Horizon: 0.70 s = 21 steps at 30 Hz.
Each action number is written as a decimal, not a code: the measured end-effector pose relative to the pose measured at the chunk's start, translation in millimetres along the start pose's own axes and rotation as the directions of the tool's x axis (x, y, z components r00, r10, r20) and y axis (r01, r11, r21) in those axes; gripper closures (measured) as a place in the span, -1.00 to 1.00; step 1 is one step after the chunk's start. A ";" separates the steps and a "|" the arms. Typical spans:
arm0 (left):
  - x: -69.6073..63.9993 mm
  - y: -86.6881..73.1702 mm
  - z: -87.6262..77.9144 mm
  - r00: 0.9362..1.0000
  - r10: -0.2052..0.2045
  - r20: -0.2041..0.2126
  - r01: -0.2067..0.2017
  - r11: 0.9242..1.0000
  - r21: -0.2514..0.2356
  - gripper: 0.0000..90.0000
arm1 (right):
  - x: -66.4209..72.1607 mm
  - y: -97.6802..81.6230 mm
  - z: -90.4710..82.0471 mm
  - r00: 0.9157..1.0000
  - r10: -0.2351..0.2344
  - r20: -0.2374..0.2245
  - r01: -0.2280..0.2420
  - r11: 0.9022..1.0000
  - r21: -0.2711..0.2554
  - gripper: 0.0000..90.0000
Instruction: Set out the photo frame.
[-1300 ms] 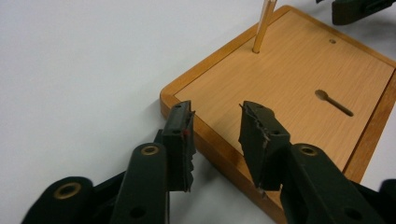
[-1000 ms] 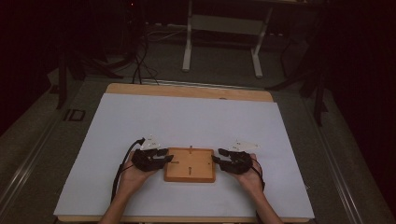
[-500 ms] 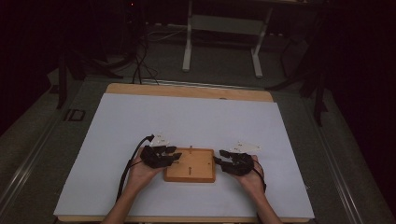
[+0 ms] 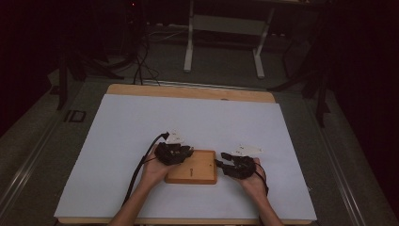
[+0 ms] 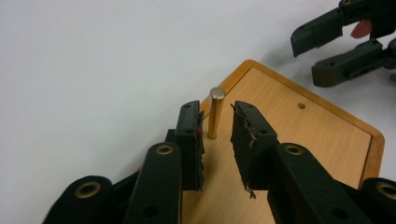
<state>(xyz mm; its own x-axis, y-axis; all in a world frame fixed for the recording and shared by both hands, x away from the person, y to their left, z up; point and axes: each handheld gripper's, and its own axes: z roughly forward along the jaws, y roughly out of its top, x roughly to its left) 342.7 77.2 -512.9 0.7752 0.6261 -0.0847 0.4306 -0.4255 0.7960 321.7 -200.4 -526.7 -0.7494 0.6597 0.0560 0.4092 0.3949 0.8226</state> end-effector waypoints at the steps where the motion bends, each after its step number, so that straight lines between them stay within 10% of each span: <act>1: 0.3 0.4 2.2 1.000 -0.001 0.005 0.001 1.000 0.003 0.65 | -0.1 -0.1 0.0 1.000 -0.001 0.000 0.001 1.000 0.001 0.25; 21: 2.9 2.2 19.1 0.999 -0.017 0.048 0.017 1.000 -0.001 0.85 | 1.1 -0.5 1.4 1.000 -0.014 -0.008 0.014 1.000 0.006 0.25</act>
<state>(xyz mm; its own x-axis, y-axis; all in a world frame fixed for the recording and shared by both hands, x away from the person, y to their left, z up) 354.7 65.5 -522.8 0.7887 0.6015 -0.1269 0.4436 -0.4140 0.7948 321.3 -199.0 -527.8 -0.7595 0.6487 0.0491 0.4013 0.4078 0.8201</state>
